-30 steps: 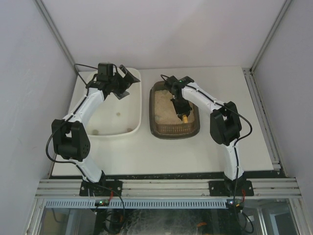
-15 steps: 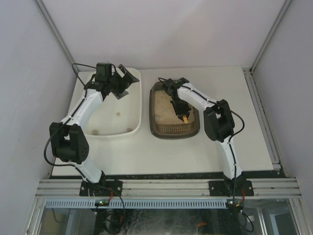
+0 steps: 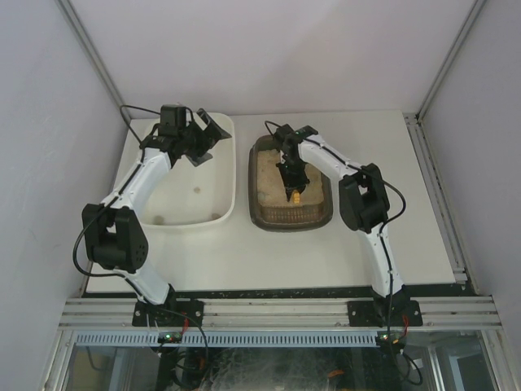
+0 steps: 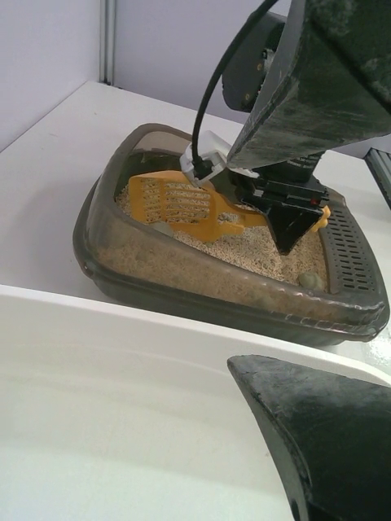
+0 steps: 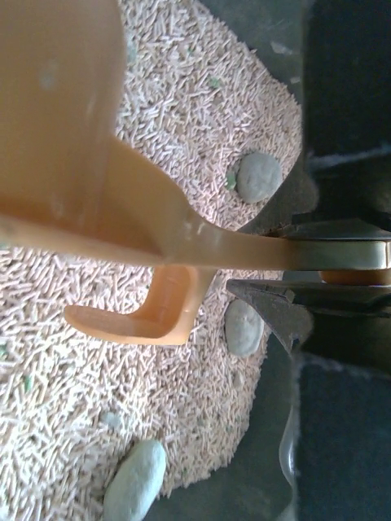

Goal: Clean the litter box

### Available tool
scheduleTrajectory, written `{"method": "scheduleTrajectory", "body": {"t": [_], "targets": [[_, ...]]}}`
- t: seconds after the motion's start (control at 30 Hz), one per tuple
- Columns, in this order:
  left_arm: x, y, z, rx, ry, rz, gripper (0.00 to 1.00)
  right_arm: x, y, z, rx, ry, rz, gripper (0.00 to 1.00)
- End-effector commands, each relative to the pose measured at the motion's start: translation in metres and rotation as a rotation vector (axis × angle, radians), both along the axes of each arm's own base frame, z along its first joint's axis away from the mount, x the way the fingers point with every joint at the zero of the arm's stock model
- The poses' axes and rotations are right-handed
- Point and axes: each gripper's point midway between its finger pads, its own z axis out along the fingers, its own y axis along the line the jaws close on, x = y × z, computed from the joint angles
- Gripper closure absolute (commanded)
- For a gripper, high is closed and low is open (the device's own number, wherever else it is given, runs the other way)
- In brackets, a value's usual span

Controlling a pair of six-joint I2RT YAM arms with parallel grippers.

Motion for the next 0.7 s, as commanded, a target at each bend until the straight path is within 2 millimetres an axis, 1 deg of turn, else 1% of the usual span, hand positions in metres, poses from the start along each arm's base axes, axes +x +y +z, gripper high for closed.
{"method": "scheduleTrajectory", "body": {"t": [0.0,0.1,0.17,0.27,0.47,0.57,0.67], "targets": [[-0.007,0.006,0.022,0.02,-0.071,-0.004,0.0,0.008,0.035,0.003,0.216,0.027,0.034,1.0],[-0.007,0.007,0.022,0.024,-0.072,-0.003,0.0,0.013,0.042,0.005,0.309,0.038,0.01,1.0],[-0.007,0.007,0.021,0.024,-0.071,-0.006,0.0,0.013,0.043,0.007,0.369,0.054,-0.022,1.0],[-0.008,0.007,0.019,0.025,-0.065,-0.006,0.0,0.011,0.037,0.011,0.441,0.059,-0.074,1.0],[-0.014,0.007,0.025,0.039,-0.064,-0.033,0.0,-0.002,0.018,0.028,0.624,0.037,-0.192,1.0],[-0.021,0.008,0.03,0.057,-0.078,-0.051,0.0,-0.01,0.015,0.038,0.683,0.017,-0.206,1.0],[-0.03,0.008,0.033,0.07,-0.092,-0.079,0.0,-0.016,0.021,0.053,0.758,0.001,-0.208,1.0]]}}
